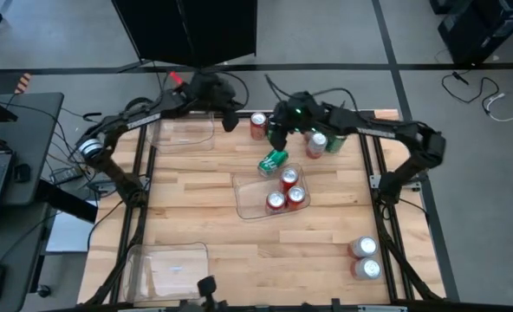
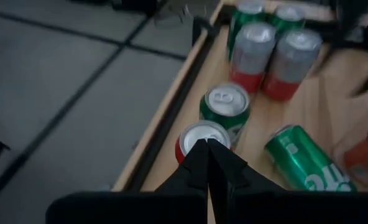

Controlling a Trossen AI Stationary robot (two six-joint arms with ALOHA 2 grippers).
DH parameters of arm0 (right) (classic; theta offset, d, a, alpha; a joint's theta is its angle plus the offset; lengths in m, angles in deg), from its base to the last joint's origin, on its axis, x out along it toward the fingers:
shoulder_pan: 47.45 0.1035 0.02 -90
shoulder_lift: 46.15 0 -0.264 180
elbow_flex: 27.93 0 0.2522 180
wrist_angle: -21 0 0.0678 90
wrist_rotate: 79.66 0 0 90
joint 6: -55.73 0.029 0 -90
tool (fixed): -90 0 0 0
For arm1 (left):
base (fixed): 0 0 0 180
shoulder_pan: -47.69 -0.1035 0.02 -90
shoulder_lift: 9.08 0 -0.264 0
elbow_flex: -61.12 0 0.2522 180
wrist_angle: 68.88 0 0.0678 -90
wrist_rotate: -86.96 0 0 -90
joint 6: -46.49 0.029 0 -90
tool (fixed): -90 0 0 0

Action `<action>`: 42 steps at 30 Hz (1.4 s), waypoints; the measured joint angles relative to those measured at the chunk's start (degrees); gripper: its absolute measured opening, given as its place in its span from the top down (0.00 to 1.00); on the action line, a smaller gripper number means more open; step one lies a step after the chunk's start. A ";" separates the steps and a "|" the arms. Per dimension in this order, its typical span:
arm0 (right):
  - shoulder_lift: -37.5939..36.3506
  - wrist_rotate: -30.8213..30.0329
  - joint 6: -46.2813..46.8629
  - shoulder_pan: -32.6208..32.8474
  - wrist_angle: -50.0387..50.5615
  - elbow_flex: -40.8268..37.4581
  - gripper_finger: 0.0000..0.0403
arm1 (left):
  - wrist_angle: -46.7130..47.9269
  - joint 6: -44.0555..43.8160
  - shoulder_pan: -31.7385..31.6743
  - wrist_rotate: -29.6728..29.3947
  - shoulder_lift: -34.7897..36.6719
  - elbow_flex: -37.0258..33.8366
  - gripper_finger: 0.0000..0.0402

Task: Sort soda cans
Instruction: Put the orange soda can into the middle transparent bin

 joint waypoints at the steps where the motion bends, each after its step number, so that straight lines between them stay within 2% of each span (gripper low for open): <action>1: 1.88 0.05 -0.60 -0.44 1.84 2.05 0.66 | -1.51 -0.32 0.00 -0.01 1.63 -1.84 1.00; 6: 10.03 0.10 -2.97 -1.90 8.57 11.16 0.45 | -7.40 -1.41 0.02 1.08 9.49 -9.38 1.00; 10: 15.42 0.20 -4.34 -2.98 11.89 17.50 0.30 | -7.80 -1.16 0.02 1.33 13.91 -13.44 1.00; 14: 20.28 0.20 -6.13 -4.03 14.93 22.75 0.20 | -8.88 -0.72 0.00 1.29 17.27 -16.67 1.00; 18: 24.15 0.21 -6.89 -4.61 16.10 25.82 0.14 | -8.79 0.41 0.00 1.22 18.89 -19.14 1.00; 29: 28.70 0.41 -6.84 -6.14 16.87 26.65 0.16 | -10.06 2.22 0.00 0.52 19.37 -22.08 0.99; 33: 29.14 1.45 -6.84 -6.36 16.70 26.65 0.21 | -10.50 2.21 0.00 0.42 19.37 -22.08 0.99; 38: 29.14 3.21 -7.20 -6.49 16.73 26.69 0.33 | -10.55 2.10 0.00 0.33 19.34 -22.08 0.99; 42: 29.10 3.39 -7.94 -6.20 16.47 26.69 0.34 | -11.07 2.04 0.00 0.33 19.34 -22.08 0.99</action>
